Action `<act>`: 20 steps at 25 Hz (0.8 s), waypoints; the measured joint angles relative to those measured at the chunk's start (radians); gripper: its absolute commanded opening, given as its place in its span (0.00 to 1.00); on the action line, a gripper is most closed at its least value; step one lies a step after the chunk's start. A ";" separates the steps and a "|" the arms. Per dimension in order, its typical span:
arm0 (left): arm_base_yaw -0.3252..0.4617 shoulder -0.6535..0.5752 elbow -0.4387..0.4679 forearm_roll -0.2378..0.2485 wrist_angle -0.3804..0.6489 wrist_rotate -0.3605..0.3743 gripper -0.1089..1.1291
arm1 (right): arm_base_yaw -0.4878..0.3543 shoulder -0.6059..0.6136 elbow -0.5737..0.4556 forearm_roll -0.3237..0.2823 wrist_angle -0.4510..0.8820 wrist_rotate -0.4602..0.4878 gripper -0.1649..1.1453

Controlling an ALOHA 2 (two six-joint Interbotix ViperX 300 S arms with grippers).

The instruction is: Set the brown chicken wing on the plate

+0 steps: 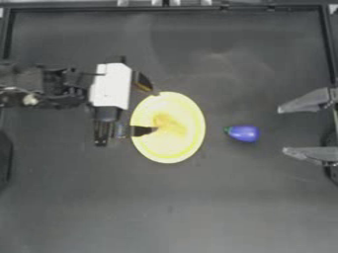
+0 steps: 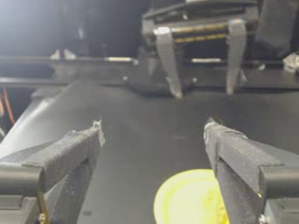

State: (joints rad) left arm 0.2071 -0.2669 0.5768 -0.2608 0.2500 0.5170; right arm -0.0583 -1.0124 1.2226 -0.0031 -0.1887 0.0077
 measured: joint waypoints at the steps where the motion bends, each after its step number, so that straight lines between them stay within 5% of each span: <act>1: -0.006 -0.021 0.020 -0.011 -0.020 0.000 0.88 | -0.002 0.000 0.000 0.000 0.000 0.000 0.88; 20: -0.049 -0.342 0.324 -0.161 -0.270 -0.003 0.88 | -0.005 0.000 0.000 0.006 0.000 0.000 0.88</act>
State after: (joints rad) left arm 0.1580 -0.6090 0.9004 -0.4218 -0.0199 0.5139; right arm -0.0629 -1.0124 1.2226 0.0031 -0.1887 0.0077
